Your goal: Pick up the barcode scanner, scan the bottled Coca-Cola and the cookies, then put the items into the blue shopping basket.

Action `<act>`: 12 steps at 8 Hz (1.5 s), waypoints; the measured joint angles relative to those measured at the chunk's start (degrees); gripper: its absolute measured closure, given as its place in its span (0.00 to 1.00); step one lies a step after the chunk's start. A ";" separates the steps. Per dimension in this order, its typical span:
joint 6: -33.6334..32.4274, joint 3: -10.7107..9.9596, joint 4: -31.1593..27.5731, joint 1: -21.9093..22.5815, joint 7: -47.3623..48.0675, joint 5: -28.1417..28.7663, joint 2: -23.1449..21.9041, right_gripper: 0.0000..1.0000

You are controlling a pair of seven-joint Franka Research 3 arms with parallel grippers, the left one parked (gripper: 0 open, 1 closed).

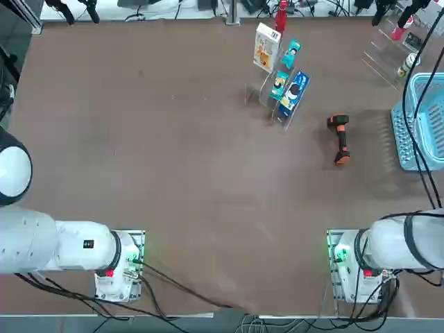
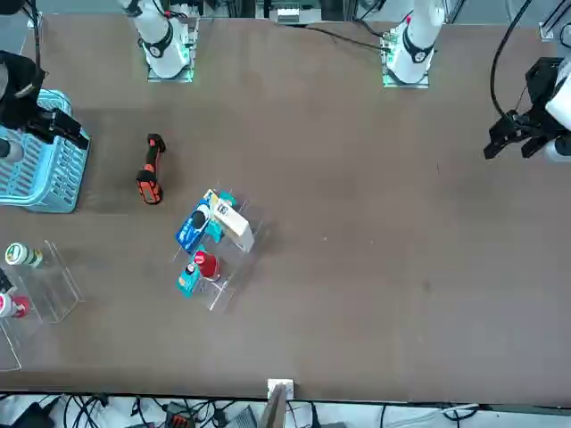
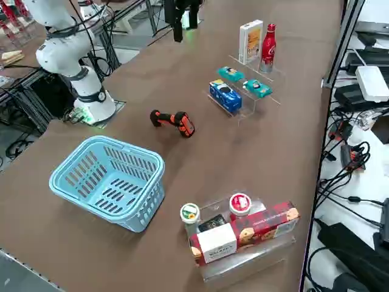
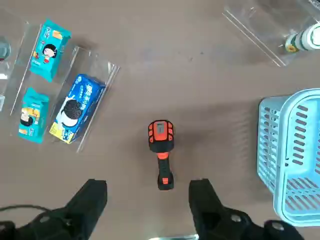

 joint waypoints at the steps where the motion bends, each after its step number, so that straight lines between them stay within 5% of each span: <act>1: -0.06 0.02 0.10 0.12 0.00 -0.09 -0.01 0.00; 4: -0.24 0.04 -0.84 0.35 0.00 -0.13 1.18 0.00; 6: 5.87 0.03 -6.87 0.36 0.10 -0.21 2.63 0.00; 8: 18.63 0.03 -21.64 0.37 0.43 -0.32 -1.25 0.00; 12: 38.40 0.65 -52.31 1.56 3.57 -0.35 -16.52 0.00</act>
